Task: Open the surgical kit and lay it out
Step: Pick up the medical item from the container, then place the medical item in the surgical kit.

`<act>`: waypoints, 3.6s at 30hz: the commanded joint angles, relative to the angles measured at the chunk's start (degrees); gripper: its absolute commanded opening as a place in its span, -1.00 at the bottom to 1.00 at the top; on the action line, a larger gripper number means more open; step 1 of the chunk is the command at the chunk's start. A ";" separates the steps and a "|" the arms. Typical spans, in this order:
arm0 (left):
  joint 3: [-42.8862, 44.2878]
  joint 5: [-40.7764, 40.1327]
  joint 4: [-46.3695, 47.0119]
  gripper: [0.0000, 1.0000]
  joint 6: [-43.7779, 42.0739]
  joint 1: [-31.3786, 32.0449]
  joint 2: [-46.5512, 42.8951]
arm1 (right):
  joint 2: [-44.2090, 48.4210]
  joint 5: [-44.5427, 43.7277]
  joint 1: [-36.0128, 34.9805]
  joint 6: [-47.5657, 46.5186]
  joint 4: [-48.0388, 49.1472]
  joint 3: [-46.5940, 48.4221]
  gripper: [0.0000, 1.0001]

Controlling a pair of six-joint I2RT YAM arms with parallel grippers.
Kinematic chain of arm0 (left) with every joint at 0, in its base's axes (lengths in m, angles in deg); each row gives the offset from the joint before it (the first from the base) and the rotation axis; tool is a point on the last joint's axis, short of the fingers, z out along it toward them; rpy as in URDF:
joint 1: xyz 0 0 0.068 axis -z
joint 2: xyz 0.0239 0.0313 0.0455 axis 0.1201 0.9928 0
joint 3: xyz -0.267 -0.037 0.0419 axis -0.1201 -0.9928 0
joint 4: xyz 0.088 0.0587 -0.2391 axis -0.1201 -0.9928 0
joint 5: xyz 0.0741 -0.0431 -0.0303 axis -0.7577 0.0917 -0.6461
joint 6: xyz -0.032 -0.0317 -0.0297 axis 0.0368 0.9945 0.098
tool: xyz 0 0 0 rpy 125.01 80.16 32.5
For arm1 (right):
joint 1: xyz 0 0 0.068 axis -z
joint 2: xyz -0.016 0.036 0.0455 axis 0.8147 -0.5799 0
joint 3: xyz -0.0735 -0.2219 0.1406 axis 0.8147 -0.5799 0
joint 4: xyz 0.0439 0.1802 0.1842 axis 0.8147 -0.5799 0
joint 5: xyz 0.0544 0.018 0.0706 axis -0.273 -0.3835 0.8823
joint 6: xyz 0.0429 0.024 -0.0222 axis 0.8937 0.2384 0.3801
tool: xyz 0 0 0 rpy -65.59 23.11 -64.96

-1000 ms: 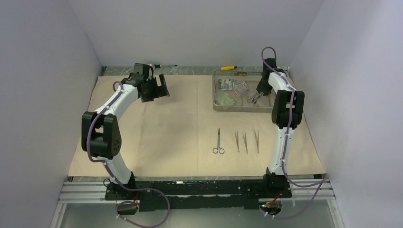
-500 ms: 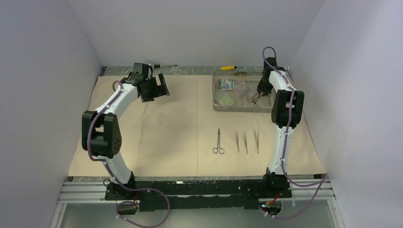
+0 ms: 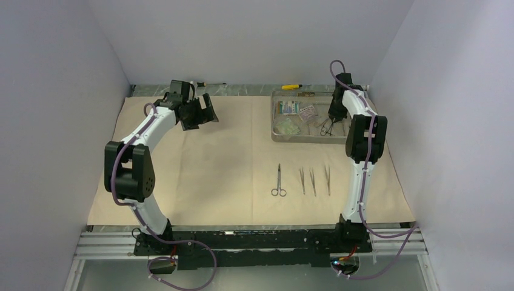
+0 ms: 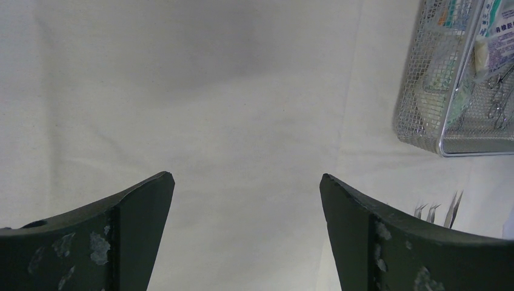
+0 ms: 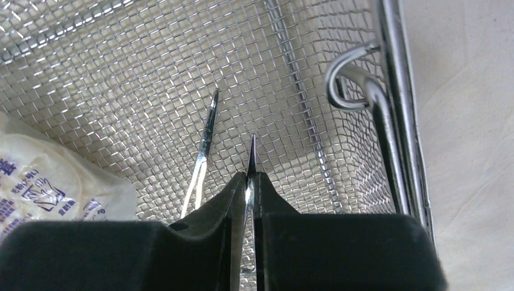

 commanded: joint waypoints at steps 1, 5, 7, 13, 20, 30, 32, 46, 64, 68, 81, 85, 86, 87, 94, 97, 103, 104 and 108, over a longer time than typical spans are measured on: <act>2.01 1.27 1.06 0.93 -0.26 -0.28 -0.50 | -0.09 2.01 -0.03 -3.21 -1.16 1.27 -0.63; 2.75 1.97 1.03 0.93 -0.78 -0.29 0.26 | 0.55 3.84 -0.08 -1.30 -2.14 -0.01 -0.48; 2.95 2.45 1.01 0.92 -0.90 -0.29 0.66 | 0.38 4.24 -0.08 -1.04 -3.38 0.00 -0.48; 3.31 2.63 0.67 0.93 -1.28 -0.29 1.35 | -0.13 5.82 -0.08 -1.51 -6.28 0.13 -0.49; 3.25 2.32 0.44 0.93 -1.68 -0.53 1.60 | -2.00 7.76 0.00 -2.46 -8.59 2.12 -0.64; 3.21 2.57 0.46 0.93 -1.95 -1.15 1.92 | -2.34 3.15 0.01 -3.07 -7.60 4.26 -0.99; 3.36 2.73 0.46 0.93 -1.82 -1.25 2.05 | -0.27 2.66 0.01 -2.75 -5.58 3.52 -1.00; 2.77 3.61 1.18 0.93 -1.26 -1.43 2.04 | 13.13 4.47 0.02 -3.25 12.19 -7.57 -1.00; 3.04 4.27 1.31 0.93 -0.72 -1.47 1.93 | 14.19 8.99 -0.33 -2.05 10.54 -2.96 -1.00; 2.54 3.72 1.13 0.93 -0.65 -1.47 1.03 | 16.35 10.42 -0.72 -0.49 8.87 -1.83 -1.00; -4.71 -0.16 -0.92 0.92 -0.81 -1.44 -9.82 | 29.56 13.44 -11.58 11.66 6.77 -9.54 -1.00; -8.75 -1.84 -1.72 0.92 -0.77 -1.44 -15.50 | 34.65 12.62 -19.34 17.85 7.64 -16.65 -1.00; -9.87 -2.31 -1.97 0.93 -0.73 -1.48 -17.19 | 35.86 12.37 -21.44 19.21 8.05 -18.47 -1.00; -10.84 -2.92 -2.34 0.92 -0.60 -1.44 -18.69 | 36.86 11.84 -23.60 20.43 8.27 -20.28 -1.00; -18.84 -5.95 -5.05 0.94 1.54 -1.44 -31.55 | 39.67 11.41 -35.87 25.05 7.31 -29.51 -1.00; -20.69 -6.09 -6.87 0.94 2.44 -1.43 -36.16 | 39.68 10.84 -39.97 26.39 6.86 -32.86 -1.00; -22.76 -5.94 -8.54 0.96 2.23 -1.43 -42.11 | 36.19 8.09 -45.50 28.26 5.10 -34.94 -1.00; -22.73 -5.87 -8.80 0.96 2.04 -1.43 -42.36 | 35.07 7.47 -46.19 28.28 4.59 -34.69 -1.00; -21.91 -5.44 -10.27 0.96 1.33 -1.43 -42.35 | 31.88 6.75 -47.39 28.47 5.57 -35.62 -1.00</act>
